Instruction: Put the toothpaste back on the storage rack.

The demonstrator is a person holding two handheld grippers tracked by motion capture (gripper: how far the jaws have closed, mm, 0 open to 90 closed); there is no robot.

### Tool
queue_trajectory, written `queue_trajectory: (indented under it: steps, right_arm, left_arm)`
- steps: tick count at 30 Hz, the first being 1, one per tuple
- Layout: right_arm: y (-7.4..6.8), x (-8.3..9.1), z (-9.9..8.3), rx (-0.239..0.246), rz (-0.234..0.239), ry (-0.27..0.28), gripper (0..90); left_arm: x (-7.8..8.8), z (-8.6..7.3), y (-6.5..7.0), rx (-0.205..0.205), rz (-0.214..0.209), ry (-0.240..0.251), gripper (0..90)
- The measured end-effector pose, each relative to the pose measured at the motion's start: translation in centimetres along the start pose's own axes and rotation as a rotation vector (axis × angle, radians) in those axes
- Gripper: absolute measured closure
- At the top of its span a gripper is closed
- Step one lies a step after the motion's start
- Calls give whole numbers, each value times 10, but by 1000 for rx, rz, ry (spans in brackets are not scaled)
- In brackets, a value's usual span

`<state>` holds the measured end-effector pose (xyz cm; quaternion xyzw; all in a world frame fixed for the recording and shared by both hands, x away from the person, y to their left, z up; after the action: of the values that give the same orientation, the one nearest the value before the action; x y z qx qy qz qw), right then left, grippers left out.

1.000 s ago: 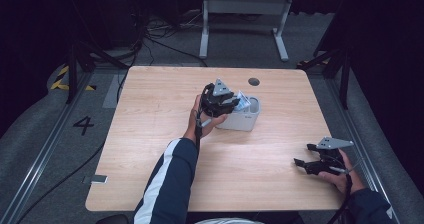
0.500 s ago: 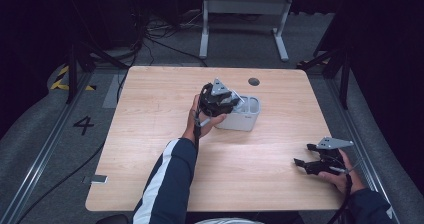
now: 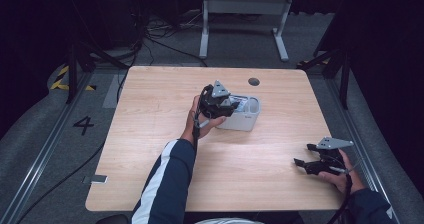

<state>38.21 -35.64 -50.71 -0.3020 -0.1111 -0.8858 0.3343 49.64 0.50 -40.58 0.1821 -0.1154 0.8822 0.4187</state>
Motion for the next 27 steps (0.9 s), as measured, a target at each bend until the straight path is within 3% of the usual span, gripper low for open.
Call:
queue_trajectory:
  steps: [8, 19, 22, 27]
  right_arm:
    - [0, 0, 0, 0, 0, 0, 150]
    - [0, 0, 0, 0, 0, 0, 151]
    - [0, 0, 0, -1, 0, 0, 150]
    - [0, 0, 0, 0, -1, 0, 151]
  left_arm:
    - [0, -3, 2, -18, 14, -37, 453]
    - [8, 0, 3, -31, 34, -47, 367]
    - [10, -1, 2, -50, 46, -76, 337]
    - [16, -3, 0, -40, 61, -83, 288]
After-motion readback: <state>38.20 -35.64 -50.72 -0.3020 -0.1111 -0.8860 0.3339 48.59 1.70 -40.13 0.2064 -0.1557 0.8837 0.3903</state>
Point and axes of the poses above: each handheld gripper's, and its own axes: x roughly backward along the jaws, z roughly out of its top, y roughly to its right, the point moved 3 cm from there along -x, roughly forward along the jaws, and after that the axes turned 5 degrees about y, right-handed, at the moved point
